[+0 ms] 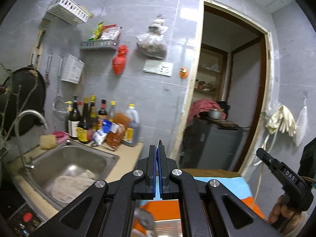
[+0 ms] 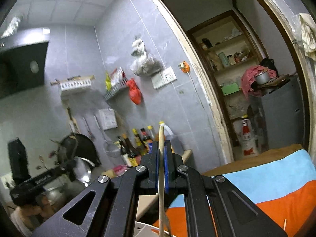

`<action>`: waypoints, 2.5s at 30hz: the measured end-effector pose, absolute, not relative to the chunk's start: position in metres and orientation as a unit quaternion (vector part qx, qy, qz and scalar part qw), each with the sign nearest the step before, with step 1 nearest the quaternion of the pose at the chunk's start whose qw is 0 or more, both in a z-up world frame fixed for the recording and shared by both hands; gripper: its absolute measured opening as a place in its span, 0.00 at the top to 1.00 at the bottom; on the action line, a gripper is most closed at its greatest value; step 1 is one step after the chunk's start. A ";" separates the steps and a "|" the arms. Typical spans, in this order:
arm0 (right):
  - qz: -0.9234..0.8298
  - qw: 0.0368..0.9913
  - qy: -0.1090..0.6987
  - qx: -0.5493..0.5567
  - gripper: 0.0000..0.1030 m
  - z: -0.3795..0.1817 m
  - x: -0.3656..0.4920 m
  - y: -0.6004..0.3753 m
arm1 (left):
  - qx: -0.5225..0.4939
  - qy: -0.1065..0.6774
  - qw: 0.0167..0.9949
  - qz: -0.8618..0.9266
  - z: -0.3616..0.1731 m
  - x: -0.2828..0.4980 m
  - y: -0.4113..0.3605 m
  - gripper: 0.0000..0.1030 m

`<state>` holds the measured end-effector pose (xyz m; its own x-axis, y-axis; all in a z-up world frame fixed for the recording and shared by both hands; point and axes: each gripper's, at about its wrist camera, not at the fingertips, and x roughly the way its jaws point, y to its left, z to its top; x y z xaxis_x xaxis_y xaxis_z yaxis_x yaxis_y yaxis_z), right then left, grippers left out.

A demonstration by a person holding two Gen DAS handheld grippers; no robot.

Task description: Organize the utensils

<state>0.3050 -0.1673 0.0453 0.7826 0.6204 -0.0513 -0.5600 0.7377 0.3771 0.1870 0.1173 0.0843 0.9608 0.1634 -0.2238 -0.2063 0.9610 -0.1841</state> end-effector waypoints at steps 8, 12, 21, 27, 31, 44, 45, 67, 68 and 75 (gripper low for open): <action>0.295 0.939 0.095 0.147 0.96 0.034 0.317 -0.148 | -0.072 0.114 0.982 0.131 0.061 0.192 0.127 0.98; 0.283 0.942 0.101 0.148 0.96 0.022 0.321 -0.143 | -0.047 0.122 0.982 0.137 0.051 0.197 0.120 0.98; 0.270 0.948 0.113 0.129 0.96 0.006 0.328 -0.133 | -0.012 0.137 0.981 0.138 0.035 0.205 0.106 0.98; 0.283 0.943 0.126 0.123 0.96 -0.002 0.323 -0.132 | -0.004 0.159 0.979 0.130 0.024 0.210 0.098 0.97; 0.289 0.940 0.136 0.119 0.96 -0.007 0.319 -0.131 | -0.005 0.174 0.978 0.116 0.021 0.211 0.095 0.95; 0.317 0.925 0.152 0.143 0.46 -0.007 0.312 -0.147 | -0.161 0.156 0.973 0.049 0.018 0.198 0.115 0.51; 0.314 0.927 0.147 0.145 0.44 -0.004 0.310 -0.151 | -0.165 0.153 0.973 0.047 0.020 0.198 0.114 0.51; 0.201 0.967 0.085 0.131 0.02 0.054 0.266 -0.279 | -0.110 0.100 0.989 0.026 0.055 0.198 0.004 0.00; 0.195 0.969 0.085 0.129 0.02 0.054 0.264 -0.286 | -0.108 0.101 0.989 0.023 0.055 0.198 -0.001 0.00; 0.151 0.978 0.089 0.116 0.02 0.052 0.253 -0.334 | -0.099 0.125 0.987 -0.017 0.046 0.208 -0.048 0.00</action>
